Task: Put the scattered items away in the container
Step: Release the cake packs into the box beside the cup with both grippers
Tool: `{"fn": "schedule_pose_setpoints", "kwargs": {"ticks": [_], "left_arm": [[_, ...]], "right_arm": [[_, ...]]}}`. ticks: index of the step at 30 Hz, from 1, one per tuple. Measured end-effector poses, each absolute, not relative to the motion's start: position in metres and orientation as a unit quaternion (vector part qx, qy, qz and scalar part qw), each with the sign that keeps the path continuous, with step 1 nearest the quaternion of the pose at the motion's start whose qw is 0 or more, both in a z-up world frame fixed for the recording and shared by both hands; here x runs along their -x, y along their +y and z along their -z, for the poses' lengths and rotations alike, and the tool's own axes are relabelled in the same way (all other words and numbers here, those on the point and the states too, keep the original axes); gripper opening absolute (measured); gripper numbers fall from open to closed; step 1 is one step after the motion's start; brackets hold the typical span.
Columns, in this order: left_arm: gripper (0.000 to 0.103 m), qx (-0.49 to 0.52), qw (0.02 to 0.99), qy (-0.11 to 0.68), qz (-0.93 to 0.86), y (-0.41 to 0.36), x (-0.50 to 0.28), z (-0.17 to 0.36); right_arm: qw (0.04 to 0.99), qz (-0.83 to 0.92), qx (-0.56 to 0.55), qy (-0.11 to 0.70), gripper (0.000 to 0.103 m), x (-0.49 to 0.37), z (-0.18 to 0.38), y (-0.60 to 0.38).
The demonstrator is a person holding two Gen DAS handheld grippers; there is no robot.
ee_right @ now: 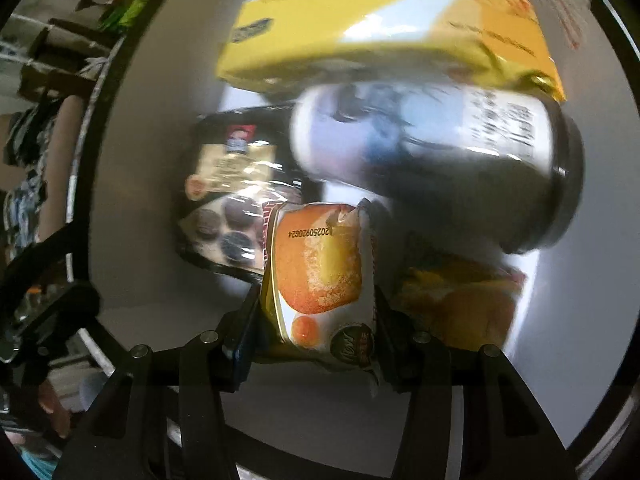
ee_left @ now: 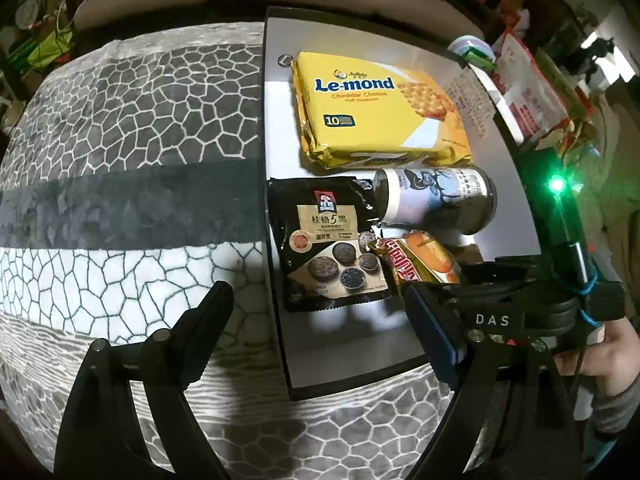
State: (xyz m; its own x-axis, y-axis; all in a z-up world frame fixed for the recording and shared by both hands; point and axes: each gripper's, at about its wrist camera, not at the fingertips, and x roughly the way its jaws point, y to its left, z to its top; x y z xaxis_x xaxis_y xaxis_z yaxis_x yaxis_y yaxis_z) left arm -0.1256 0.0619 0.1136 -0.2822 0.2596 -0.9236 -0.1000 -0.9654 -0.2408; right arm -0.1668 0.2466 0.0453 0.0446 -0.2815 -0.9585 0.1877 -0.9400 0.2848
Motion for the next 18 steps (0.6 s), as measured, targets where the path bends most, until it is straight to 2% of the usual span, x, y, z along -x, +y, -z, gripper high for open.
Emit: {"fn": "schedule_pose_setpoints", "kwargs": {"ticks": [6, 11, 16, 18], "left_arm": [[0.086, 0.591, 0.113, -0.059, -0.797, 0.070, 0.123, -0.111], [0.088, 0.596, 0.116, -0.065, -0.792, 0.076, 0.120, -0.108], [0.094, 0.593, 0.114, -0.064, -0.795, 0.083, 0.115, -0.108], [0.097, 0.588, 0.112, -0.061, -0.799, 0.085, 0.113, -0.109]], "right_arm": [[0.151, 0.692, -0.705, -0.048, 0.056, 0.164, -0.044, 0.258], [0.167, 0.700, -0.687, -0.098, 0.078, 0.161, -0.065, 0.271], [0.183, 0.731, -0.643, -0.134, 0.083, 0.155, -0.102, 0.290], [0.182, 0.759, -0.615, -0.113, 0.097, 0.155, -0.124, 0.287]]}}
